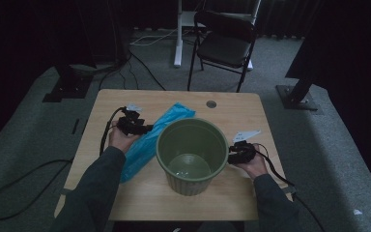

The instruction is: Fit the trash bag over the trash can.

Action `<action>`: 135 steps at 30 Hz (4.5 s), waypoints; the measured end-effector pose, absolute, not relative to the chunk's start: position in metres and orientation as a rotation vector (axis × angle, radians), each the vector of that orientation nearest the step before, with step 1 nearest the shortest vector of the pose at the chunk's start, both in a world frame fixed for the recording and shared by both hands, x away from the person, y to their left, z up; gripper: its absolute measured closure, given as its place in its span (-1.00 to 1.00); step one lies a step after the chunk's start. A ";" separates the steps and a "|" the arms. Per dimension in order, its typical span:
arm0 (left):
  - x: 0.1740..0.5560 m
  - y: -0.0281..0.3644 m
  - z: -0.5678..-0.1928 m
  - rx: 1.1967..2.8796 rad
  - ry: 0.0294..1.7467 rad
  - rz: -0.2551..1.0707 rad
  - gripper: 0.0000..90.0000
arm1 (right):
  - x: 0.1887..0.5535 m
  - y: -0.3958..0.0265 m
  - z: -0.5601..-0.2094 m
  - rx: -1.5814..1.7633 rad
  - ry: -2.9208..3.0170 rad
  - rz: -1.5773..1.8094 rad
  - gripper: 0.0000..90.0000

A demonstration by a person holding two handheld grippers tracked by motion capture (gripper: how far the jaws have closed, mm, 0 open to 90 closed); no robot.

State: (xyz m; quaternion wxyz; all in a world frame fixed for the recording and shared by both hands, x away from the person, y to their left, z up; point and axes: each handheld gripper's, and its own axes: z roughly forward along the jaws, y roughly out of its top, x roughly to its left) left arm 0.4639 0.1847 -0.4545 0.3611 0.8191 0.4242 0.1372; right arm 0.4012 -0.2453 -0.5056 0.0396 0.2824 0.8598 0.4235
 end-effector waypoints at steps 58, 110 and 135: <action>0.452 0.179 -0.524 2.306 1.059 0.312 0.90 | 0.400 -0.245 -0.506 0.858 2.649 1.288 0.25; 0.395 0.233 -0.397 2.047 0.700 0.353 0.99 | 0.396 -0.243 -0.503 0.841 2.651 1.309 0.25; 0.368 0.229 -0.367 2.019 0.520 0.307 0.98 | 0.397 -0.242 -0.503 0.844 2.659 1.306 0.25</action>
